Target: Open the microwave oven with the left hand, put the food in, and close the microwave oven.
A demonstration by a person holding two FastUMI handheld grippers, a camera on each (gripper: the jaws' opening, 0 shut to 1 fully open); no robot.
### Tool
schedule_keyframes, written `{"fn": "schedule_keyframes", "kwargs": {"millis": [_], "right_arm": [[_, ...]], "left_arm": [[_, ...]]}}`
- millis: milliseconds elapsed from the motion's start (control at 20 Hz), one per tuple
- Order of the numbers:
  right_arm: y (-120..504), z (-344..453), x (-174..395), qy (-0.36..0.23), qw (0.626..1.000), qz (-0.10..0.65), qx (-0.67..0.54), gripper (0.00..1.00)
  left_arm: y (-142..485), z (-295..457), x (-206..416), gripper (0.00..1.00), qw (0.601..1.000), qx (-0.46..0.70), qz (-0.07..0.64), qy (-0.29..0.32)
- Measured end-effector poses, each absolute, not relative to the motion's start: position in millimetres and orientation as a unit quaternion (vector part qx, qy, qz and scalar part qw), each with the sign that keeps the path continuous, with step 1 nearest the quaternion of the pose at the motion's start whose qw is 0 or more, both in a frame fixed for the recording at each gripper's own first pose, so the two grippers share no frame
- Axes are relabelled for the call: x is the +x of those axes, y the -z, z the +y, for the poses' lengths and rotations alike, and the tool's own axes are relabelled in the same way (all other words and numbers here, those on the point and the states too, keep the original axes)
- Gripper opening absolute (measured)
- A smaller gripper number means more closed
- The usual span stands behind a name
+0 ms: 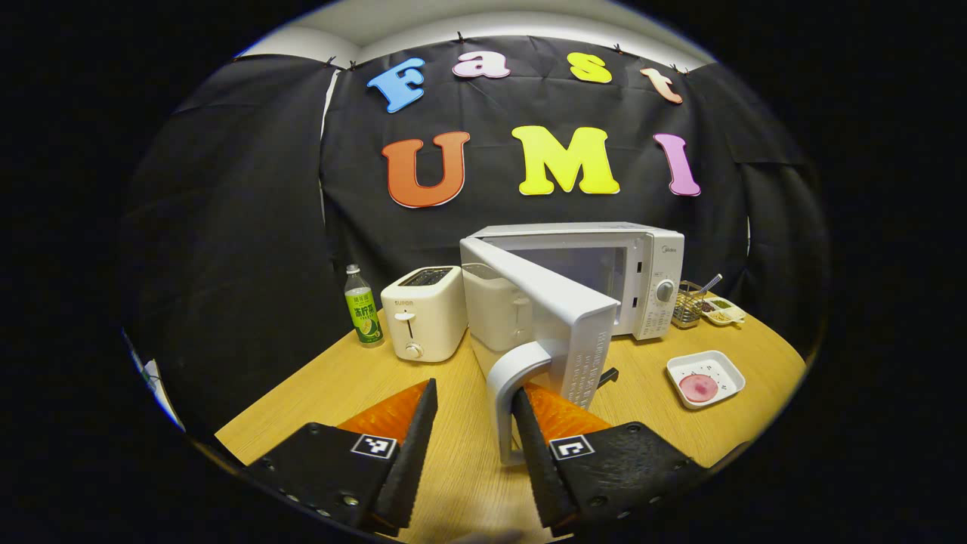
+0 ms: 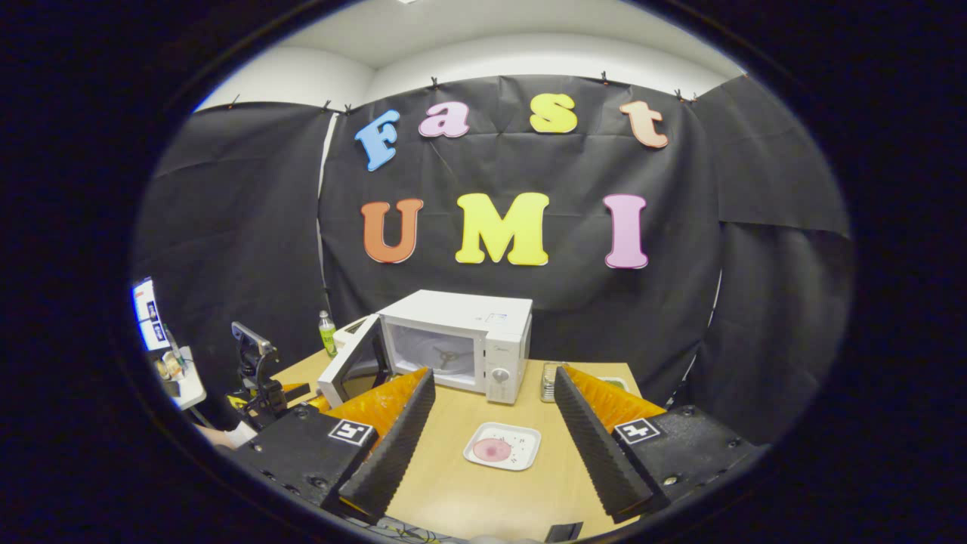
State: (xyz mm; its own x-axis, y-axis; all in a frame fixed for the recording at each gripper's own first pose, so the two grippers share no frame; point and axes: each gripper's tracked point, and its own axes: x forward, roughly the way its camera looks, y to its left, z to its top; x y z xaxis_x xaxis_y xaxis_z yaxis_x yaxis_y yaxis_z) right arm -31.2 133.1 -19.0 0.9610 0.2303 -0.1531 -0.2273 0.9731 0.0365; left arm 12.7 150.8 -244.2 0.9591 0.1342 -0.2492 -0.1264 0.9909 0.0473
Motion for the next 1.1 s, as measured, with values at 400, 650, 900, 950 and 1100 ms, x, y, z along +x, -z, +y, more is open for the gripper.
{"fn": "schedule_keyframes", "kwargs": {"millis": [400,650,900,950,1100], "right_arm": [[40.5,140.7,-33.9,-0.119,0.989,0.090,-0.009,1.00],[61.2,144.8,-22.5,-0.127,0.986,0.107,-0.009,1.00],[117.7,134.9,5.3,-0.129,0.978,0.164,0.010,0.97],[134.2,131.4,13.3,-0.128,0.975,0.181,0.014,0.87],[200.4,118.2,38.5,-0.120,0.961,0.249,0.029,0.77]], "left_arm": [[246.2,210.0,-10.7,0.96,0.984,0.028,0.125,-0.123],[239.1,259.7,-27.1,0.87,0.977,0.052,0.126,-0.166],[240.5,259.0,-44.9,0.95,0.973,0.042,0.137,-0.179],[241.2,256.9,-49.2,0.96,0.973,0.042,0.141,-0.179],[236.2,241.2,-63.3,0.96,0.972,0.029,0.149,-0.180]]}}
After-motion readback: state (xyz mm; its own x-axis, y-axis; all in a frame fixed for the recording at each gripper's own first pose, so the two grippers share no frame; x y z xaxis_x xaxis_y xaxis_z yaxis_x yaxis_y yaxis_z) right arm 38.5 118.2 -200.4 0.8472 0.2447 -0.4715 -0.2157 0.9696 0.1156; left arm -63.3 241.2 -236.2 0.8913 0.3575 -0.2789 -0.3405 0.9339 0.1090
